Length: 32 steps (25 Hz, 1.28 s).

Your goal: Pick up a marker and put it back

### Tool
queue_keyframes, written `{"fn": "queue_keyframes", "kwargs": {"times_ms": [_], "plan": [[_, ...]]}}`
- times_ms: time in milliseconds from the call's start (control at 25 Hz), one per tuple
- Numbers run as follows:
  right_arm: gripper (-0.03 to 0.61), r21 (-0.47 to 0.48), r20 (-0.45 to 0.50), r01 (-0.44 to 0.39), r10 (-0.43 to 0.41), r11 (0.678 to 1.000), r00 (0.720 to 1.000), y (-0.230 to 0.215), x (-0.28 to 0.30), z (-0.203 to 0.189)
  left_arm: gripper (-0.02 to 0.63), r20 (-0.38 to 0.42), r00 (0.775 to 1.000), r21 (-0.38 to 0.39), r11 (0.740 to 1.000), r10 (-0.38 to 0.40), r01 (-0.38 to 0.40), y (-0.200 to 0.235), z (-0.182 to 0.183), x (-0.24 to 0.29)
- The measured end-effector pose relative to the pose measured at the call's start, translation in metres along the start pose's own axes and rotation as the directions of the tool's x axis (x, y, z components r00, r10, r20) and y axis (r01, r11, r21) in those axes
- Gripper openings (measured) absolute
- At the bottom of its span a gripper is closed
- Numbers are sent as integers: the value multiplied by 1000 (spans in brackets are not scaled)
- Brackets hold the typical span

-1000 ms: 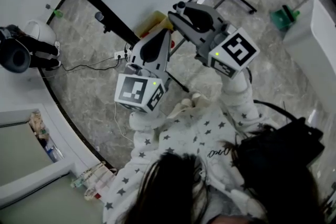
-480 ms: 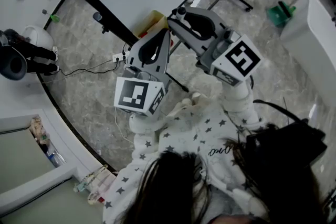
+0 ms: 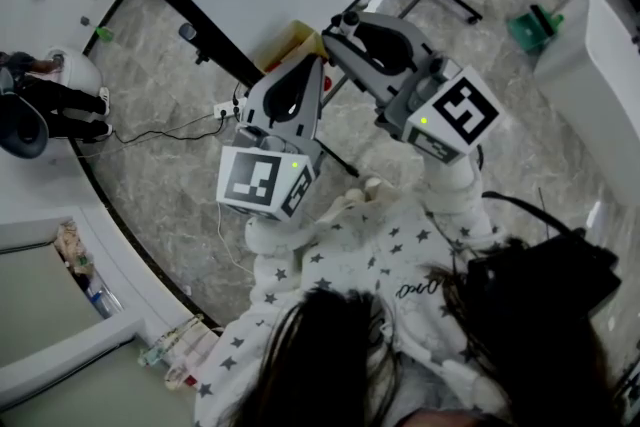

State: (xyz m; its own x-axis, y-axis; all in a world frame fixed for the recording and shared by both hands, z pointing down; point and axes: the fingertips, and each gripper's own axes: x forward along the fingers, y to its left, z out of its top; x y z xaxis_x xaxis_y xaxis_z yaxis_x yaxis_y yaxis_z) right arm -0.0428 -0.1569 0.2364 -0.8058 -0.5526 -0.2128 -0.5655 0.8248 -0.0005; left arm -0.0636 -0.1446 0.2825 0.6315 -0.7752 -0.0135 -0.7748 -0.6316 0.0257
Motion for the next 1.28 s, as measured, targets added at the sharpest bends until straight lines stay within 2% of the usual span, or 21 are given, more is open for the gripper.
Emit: {"fn": "queue_keyframes", "kwargs": {"times_ms": [200,520,880,1280], "plan": [[83,31,15,-16,16,999,1000,-16,14,-2,2,-38,999,-1,1000,21,-21,19,-7,17],[83,58,-51,-27,30,998,998,-45,39,-40,0,-65,997,-32,998,44,-46,34,-25,29],[83,127,-135,-31,48,991,990,-53,46,-97,0,-80,995,-81,994,65,-71,41,-46,34],[84,142,-169,-48,72,989,983,-52,54,-119,2,-103,993,-95,993,62,-72,40,-49,34]]}}
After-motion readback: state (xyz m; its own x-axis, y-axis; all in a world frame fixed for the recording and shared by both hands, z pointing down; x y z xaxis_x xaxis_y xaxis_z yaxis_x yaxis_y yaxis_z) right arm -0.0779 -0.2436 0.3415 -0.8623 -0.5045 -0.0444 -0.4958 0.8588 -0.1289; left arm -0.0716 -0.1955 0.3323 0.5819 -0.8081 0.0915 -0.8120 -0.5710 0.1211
